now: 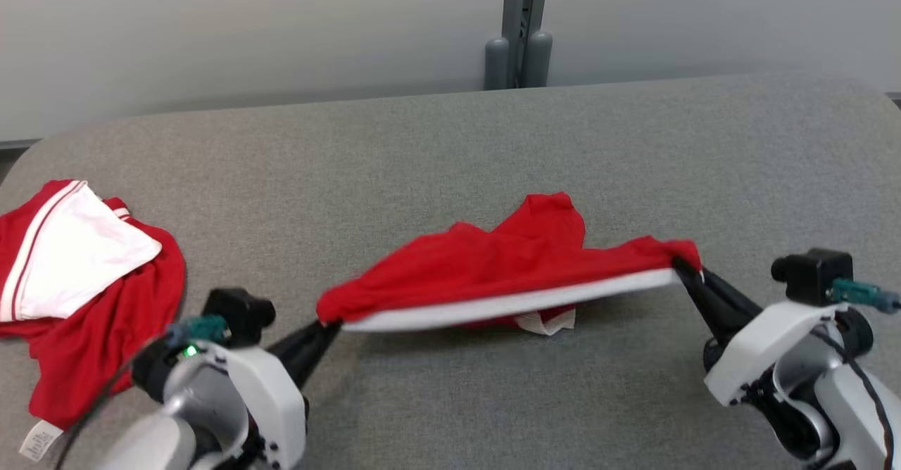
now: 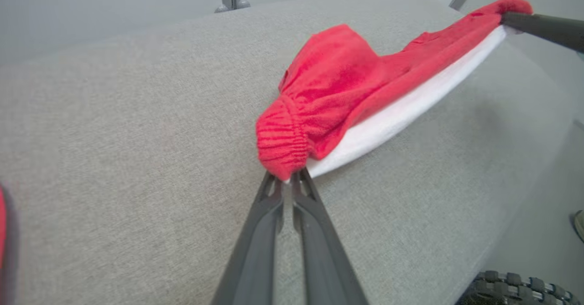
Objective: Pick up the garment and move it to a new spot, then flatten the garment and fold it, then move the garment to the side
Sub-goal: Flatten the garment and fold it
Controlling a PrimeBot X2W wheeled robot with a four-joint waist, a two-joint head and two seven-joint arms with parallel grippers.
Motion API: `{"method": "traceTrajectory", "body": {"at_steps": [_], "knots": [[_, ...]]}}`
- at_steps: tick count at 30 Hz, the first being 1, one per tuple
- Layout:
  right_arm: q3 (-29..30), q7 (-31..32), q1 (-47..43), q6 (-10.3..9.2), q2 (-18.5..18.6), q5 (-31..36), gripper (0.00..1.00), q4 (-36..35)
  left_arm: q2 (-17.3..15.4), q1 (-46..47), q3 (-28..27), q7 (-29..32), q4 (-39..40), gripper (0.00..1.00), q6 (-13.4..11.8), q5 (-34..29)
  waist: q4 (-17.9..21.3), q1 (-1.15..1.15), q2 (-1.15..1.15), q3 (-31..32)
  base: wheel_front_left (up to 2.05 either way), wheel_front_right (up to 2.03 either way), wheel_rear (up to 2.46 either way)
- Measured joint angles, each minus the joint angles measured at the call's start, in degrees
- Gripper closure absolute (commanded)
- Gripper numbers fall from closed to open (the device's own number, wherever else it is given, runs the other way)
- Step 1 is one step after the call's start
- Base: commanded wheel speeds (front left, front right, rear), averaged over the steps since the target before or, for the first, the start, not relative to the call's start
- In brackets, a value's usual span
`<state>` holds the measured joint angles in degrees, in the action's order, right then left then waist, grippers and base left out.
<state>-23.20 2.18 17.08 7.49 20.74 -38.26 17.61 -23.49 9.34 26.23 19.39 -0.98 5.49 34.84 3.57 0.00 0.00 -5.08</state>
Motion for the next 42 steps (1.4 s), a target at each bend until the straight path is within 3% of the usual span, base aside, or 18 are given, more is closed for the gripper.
{"method": "traceTrajectory", "body": {"at_steps": [5, 11, 18, 29, 37, 42], "knots": [[-0.31, 0.36, 7.97, -0.01, -0.58, -0.13, 1.00, -0.43, -0.67, 10.88, -1.67, 6.34, -2.64, 1.00, 0.27, 2.18, 0.74, 0.00, 0.00, -3.23, 0.00, 0.00, 0.00], [-3.68, 0.91, 22.41, 0.01, -0.20, -3.50, 1.00, 4.11, -2.10, 27.07, -1.79, 13.55, -9.48, 1.00, 1.12, 2.77, 1.89, 0.00, 0.00, -8.65, 0.00, 0.00, 0.00], [-10.10, -0.20, 40.24, 0.01, 1.78, -9.77, 1.00, 8.57, -1.93, 45.65, -1.08, 17.08, -18.24, 1.00, 1.63, 2.63, 3.01, 0.00, 0.00, -15.39, 0.00, 0.00, 0.00], [-16.17, -5.33, 63.06, 0.02, 5.49, -16.40, 1.00, 13.38, 0.60, 68.70, -0.59, 11.02, -30.30, 1.00, 2.00, -0.79, 3.84, 0.00, 0.00, -24.07, 0.00, 0.00, 0.00], [-17.49, -15.30, 78.10, 0.20, 6.61, -12.80, 1.00, 20.23, 5.68, 82.69, -3.98, 3.93, -40.13, 1.00, 2.00, 1.44, 4.17, 0.00, 0.00, -29.25, 0.00, 0.00, 0.00], [-19.49, -16.52, 79.43, 0.20, 5.46, -11.81, 1.00, 21.53, 6.34, 83.99, -2.81, 2.69, -45.31, 1.00, 2.02, 2.22, 4.07, 0.00, 0.00, -29.83, 0.00, 0.00, 0.00]]}}
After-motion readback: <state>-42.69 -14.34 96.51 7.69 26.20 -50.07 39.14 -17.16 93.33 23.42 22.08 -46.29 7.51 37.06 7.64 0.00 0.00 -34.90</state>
